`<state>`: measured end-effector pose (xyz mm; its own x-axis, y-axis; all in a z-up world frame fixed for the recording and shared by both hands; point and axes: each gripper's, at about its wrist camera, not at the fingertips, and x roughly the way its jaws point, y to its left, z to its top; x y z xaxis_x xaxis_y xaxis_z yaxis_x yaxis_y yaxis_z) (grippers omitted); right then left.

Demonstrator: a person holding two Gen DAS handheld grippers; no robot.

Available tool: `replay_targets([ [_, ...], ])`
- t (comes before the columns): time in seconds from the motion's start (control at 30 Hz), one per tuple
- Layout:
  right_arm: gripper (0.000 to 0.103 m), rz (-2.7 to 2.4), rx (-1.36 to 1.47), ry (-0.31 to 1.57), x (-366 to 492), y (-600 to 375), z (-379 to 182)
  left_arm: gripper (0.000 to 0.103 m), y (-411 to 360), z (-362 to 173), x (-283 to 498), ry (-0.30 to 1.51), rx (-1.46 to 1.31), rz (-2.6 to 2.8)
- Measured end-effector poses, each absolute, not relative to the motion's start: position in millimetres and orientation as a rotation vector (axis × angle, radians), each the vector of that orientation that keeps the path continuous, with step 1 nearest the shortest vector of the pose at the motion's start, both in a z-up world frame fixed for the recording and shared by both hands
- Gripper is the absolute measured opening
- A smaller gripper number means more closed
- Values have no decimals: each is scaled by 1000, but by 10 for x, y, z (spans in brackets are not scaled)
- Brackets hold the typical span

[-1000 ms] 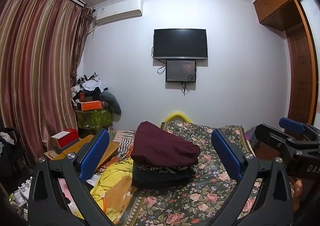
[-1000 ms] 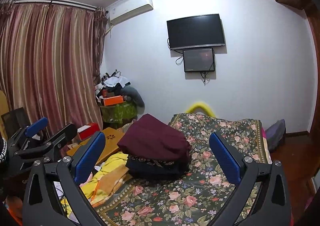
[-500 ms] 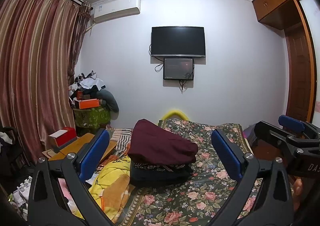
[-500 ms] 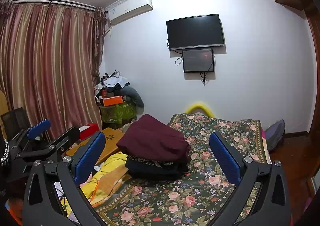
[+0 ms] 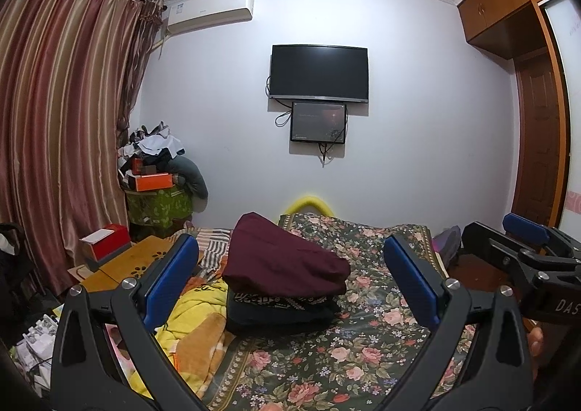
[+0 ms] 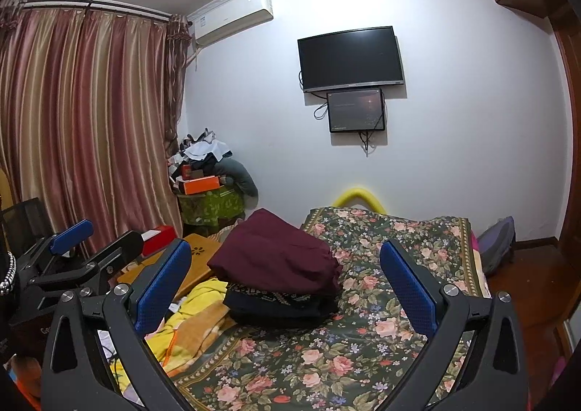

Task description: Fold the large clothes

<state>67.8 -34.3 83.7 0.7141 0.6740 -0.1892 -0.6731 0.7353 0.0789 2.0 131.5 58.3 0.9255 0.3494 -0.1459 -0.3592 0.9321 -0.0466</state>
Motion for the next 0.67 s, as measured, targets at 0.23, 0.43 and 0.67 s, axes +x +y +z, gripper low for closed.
replay_targets([
  [0.23, 103, 740, 12, 218, 712, -348, 830, 102, 1290, 563, 33, 144, -69, 354],
  [0.43, 103, 736, 7, 220, 723, -330, 824, 102, 1299, 545, 56, 153, -76, 350],
  [0.67, 103, 735, 6, 232, 757, -301, 807, 102, 1329, 525, 93, 165, -82, 352],
])
